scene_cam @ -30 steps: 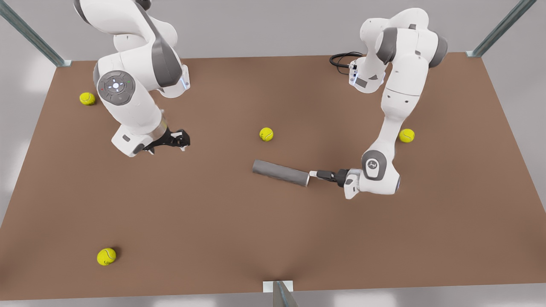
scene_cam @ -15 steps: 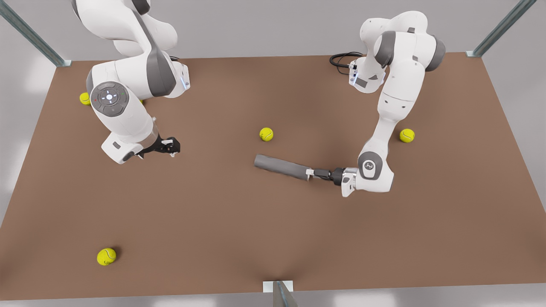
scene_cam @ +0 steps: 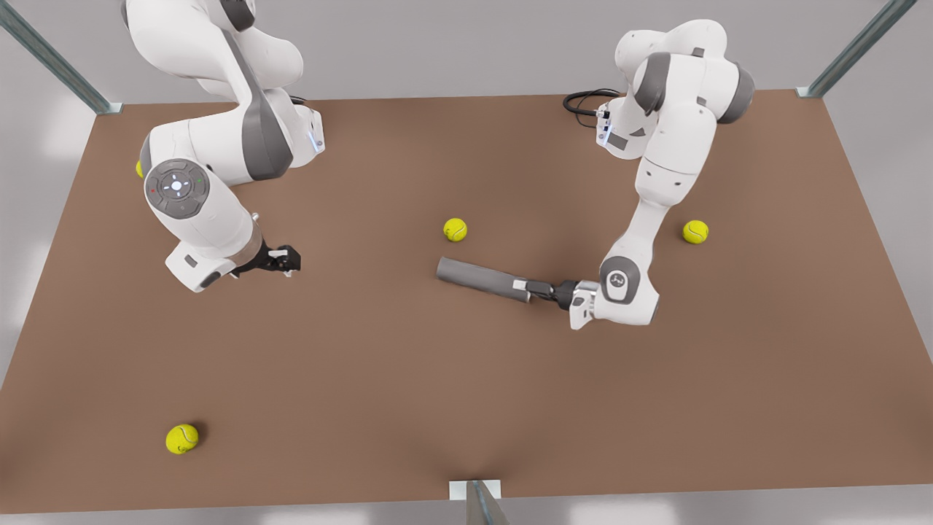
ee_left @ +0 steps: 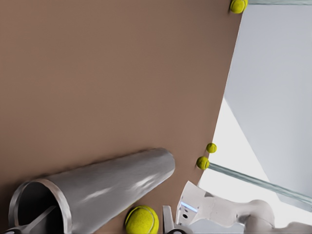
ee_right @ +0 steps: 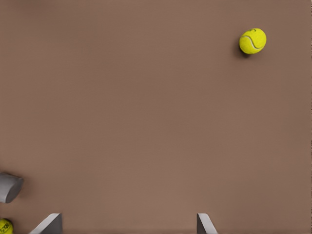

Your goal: Put the tennis tube upright

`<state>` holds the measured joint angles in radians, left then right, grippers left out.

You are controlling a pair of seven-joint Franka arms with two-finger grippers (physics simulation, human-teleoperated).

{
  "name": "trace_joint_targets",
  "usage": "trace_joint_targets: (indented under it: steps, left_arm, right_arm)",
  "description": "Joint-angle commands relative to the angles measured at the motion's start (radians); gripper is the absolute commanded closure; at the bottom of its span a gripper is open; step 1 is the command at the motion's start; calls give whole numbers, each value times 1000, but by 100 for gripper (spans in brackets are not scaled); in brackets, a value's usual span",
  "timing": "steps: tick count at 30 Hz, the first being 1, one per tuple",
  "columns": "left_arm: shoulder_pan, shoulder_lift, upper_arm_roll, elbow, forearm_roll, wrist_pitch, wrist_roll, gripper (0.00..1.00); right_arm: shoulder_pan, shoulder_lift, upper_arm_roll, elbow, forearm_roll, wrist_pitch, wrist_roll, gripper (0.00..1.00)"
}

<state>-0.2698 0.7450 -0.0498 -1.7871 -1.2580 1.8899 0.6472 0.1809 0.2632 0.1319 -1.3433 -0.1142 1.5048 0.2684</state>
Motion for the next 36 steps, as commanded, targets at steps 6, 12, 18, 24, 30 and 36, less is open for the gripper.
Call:
trace_joint_targets:
  steps: [6,12,18,24,30,36]
  left_arm:
    - [1,10,-13,0,-3,2,-1,0]
    - [0,10,-13,0,-3,-2,0,23]
    - [0,10,-13,0,-1,-2,2,46]
    - [-2,10,-13,0,0,-2,2,47]
    - [-2,10,-13,0,0,-15,0,56]
    - [-5,10,-13,0,2,-26,2,67]
  right_arm:
    - [-9,4,0,0,-1,0,0,0]
    - [-66,4,0,0,4,-2,-3,0]
    - [-61,4,0,0,5,-2,-2,0]
    - [-61,4,2,0,7,-2,-2,0]
    - [-64,11,2,1,2,0,-2,0]
    - [-66,11,0,0,1,0,-2,0]
